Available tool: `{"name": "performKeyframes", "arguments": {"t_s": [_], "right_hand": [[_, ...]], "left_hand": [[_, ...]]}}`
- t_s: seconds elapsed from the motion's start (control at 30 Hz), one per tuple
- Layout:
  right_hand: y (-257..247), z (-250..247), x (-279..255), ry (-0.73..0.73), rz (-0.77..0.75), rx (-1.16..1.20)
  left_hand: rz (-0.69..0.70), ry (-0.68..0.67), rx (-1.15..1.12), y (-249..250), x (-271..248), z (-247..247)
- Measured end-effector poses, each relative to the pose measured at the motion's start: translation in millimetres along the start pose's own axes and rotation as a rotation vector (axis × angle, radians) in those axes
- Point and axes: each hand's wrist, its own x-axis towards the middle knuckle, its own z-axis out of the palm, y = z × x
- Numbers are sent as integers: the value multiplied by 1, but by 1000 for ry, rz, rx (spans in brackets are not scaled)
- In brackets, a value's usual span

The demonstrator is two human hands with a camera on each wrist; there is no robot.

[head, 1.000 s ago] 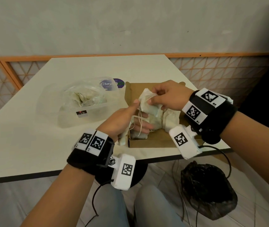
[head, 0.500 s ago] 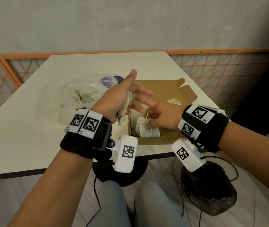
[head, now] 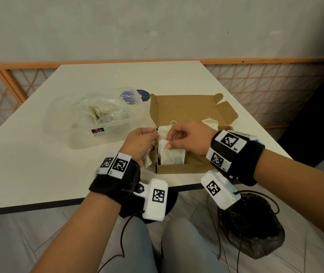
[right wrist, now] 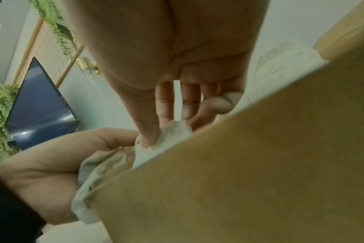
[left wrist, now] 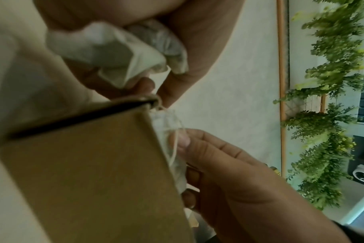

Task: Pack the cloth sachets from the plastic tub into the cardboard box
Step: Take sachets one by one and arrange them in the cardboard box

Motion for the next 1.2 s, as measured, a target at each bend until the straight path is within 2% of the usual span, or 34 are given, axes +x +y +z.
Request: {"name": "performKeyframes", "arguments": {"t_s": [0.2, 0.3, 0.4, 0.47, 0.6, 0.7, 0.83, 0.97, 1.2], "right_hand": [[-7, 11, 1, 101, 38, -44], [-10, 1, -1, 159, 103, 48], [-7, -5, -7, 185, 103, 143], [-3, -8, -13, 160, 131, 146], [9, -13, -28, -19, 300, 246], [22, -8, -37, -5, 310, 277], [29, -2, -38, 82, 288, 326], [25, 3, -37, 110, 268, 410], [26, 15, -32, 153, 270, 410]], "left_hand": [[15, 13, -60, -1, -5, 2], [83, 32, 38, 3, -12, 0], [172, -11, 144, 11, -17, 1], [211, -65, 133, 17, -19, 2], [312, -88, 160, 24, -22, 2], [376, -81, 277, 21, -22, 1], [356, -135, 503, 12, -21, 0], [364, -59, 655, 9, -17, 1], [321, -43, 672, 9, -16, 6]]}}
